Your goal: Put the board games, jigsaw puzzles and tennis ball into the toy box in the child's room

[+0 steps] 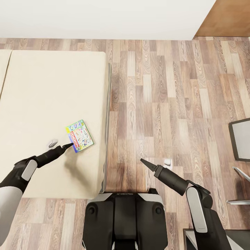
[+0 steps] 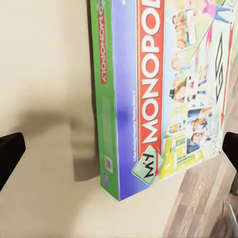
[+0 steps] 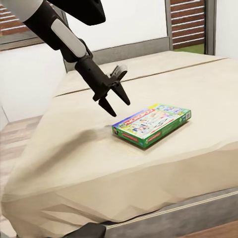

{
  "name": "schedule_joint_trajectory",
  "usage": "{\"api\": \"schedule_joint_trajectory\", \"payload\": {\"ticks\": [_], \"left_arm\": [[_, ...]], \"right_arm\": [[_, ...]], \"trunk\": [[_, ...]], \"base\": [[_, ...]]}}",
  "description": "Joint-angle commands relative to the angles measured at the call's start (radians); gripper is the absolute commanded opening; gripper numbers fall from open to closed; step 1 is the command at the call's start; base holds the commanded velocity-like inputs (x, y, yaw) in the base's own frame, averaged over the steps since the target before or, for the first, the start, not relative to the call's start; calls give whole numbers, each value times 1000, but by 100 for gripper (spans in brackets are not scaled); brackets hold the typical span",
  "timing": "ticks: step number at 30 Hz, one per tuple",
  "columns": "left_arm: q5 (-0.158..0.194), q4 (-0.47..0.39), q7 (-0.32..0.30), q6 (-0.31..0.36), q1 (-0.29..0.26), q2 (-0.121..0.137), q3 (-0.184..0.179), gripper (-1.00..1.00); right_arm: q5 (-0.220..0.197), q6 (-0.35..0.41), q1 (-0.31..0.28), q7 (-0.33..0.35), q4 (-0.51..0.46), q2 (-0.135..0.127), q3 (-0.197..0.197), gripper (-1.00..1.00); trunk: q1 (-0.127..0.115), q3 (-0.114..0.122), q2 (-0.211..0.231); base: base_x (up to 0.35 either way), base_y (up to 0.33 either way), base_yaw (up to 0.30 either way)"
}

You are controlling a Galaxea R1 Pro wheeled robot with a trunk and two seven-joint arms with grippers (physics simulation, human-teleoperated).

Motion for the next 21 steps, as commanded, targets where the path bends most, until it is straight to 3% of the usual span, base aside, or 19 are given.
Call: {"api": "schedule_joint_trajectory", "payload": {"ticks": [1,14,21], "left_arm": [[6,0,-1,7,0,-1,2,100],[-1,9,21,-6,-2,-9,-4,100],[1,10,24,-51,-2,-15,-7,100]], "right_arm": [[0,5,0,3,0,1,-2,100],[-2,6,0,5,0,-1,-2,100],[-2,6,0,5,0,-2,-2,100]], "trunk": [[1,-1,-2],[1,-1,-2],[1,-1,-2]], "base": [[0,0,0],[0,0,0],[0,0,0]]}}
